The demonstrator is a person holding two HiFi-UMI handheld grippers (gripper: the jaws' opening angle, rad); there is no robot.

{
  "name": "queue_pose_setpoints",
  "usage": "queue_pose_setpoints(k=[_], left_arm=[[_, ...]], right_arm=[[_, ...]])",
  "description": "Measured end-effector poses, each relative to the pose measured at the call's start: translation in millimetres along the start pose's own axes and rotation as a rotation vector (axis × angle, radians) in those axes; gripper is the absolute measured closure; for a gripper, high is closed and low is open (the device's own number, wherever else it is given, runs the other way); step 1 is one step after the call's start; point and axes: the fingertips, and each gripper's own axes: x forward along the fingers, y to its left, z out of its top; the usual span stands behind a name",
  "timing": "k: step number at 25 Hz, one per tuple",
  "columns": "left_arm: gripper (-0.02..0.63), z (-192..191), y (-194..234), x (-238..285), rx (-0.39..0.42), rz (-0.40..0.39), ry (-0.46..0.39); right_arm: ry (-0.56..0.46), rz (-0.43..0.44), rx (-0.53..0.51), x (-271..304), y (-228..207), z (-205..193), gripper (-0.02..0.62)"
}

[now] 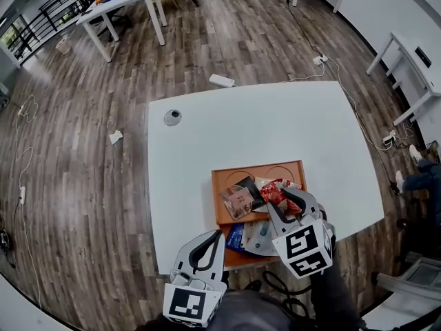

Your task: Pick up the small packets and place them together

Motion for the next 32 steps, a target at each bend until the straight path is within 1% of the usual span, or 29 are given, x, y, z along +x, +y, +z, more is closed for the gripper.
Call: queue_pose_setpoints(k=[4,7,11,15,18,22,27,29,32], left_arm=[[0.603,3.9,-5.1,-6.7,0.01,0.005,-0.021],[0.603,3.8,-17.5,-12.3,0.012,-0.013,-0.018],[0.603,11.4,-36.1,-15.3,0.03,-0.043,-0.048],[0.603,9.6,-56.6,-22.3,0.033,-0.079,-0.052],[0.603,5.5,-67.6,-24.5,0.035,-0.099,-0.049],[0.603,2.4,-70.6,-26.1,0.032,-0.103,-0.042],[0.603,-2.1,-61.1,-24.0,0.026,-0.086,-0.028],[0.603,-4.2,-55.0,-23.0,0.021,-0.076,-0.021],[0.603,-7.9,-45.7,-21.7,0.008,-0.06,-0.008]], right_arm=[[-0.04,-0.035,0.005,-16.6,-5.0,6.1,0.466],[-0.054,-0.062,0.003,-31.5,-6.8,2.4,0.468],[-0.056,-0.099,0.0,-53.8,-12.2,-6.4,0.468],[-0.033,-0.103,0.008,-71.5,-8.6,-24.4,0.468],[0.001,-0.078,0.004,-75.0,0.5,-40.8,0.468],[0.052,-0.019,-0.007,-67.4,20.2,-59.3,0.468],[0.097,0.083,-0.037,-43.5,52.7,-68.8,0.468],[0.131,0.115,-0.047,-32.1,62.7,-73.9,0.466],[0.198,0.12,-0.049,-17.2,65.3,-86.8,0.465]])
